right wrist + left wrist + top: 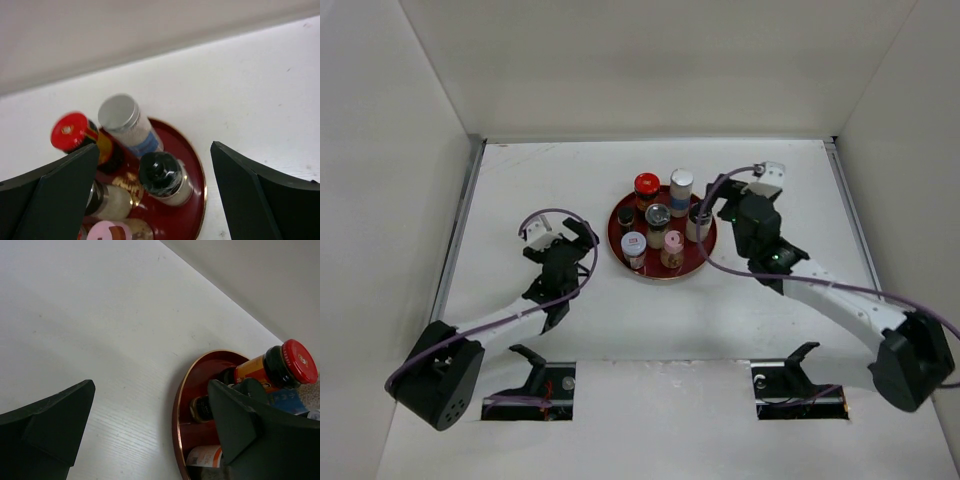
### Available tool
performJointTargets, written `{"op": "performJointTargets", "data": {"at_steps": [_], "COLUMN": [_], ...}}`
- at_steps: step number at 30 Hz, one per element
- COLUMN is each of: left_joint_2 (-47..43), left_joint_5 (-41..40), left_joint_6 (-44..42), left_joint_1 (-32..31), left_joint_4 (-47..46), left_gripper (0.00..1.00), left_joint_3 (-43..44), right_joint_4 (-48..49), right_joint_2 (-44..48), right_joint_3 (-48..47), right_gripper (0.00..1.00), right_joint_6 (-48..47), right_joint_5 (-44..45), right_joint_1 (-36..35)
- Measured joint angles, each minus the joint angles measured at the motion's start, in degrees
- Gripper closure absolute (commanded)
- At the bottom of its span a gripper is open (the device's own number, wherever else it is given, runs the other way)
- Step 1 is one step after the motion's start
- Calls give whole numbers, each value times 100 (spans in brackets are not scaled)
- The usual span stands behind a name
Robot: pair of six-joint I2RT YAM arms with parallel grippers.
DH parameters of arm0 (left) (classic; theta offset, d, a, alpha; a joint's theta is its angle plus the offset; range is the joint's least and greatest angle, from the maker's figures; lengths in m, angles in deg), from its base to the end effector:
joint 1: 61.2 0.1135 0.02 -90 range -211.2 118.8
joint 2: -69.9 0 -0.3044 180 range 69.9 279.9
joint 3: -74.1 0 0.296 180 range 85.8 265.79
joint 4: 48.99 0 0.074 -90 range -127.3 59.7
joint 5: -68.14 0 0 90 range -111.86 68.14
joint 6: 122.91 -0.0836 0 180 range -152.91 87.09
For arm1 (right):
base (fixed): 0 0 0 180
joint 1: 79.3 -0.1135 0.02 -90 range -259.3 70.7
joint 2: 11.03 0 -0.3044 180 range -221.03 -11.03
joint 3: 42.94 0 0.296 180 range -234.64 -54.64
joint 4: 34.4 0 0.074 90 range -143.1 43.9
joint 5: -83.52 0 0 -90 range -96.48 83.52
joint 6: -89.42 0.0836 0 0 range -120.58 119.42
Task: Organize the condiment bottles
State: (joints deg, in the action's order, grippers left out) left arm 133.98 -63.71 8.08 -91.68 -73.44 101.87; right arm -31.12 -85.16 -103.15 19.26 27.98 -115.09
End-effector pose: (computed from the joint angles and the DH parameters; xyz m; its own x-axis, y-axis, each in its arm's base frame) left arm 0.2514 -0.0832 0.1840 -0.0124 -0.5596 -0.8287 -0.2557 0.8029 -0.5384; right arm 0.3234 0.1748 0.3087 -0.1514 0.2358 -0.9599 0.0216 0.9717 0.2353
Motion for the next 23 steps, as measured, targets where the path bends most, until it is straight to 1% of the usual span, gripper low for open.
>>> {"op": "performJointTargets", "data": {"at_steps": [2,5,9,12,14,20,22,23], "left_joint_2": [57,140,146,144,133,92,92,92], "left_joint_5": [11,114,271,345,376,424,444,444], "left_joint_6": [0,11,20,28,33,31,33,33], "left_joint_1": [-24,-46,-39,-39,-46,-83,-68,-50], "left_joint_4": [125,269,385,435,455,498,509,514], "left_gripper": [0,0,0,0,0,0,0,0], "left_joint_3": [146,310,354,354,354,367,387,391], "right_joint_4": [138,264,260,195,201,387,393,407], "right_joint_2": [564,1086,1259,1196,1095,879,866,876], "right_joint_3": [293,841,1788,2269,2341,2339,2339,2339], "right_gripper": [0,0,0,0,0,0,8,18], "right_joint_6": [94,345,911,1318,1523,1834,1884,1904], "right_joint_5": [151,306,240,72,-50,-310,-404,-452], "right_joint_1": [120,621,1563,2052,2151,2109,2109,2109]}}
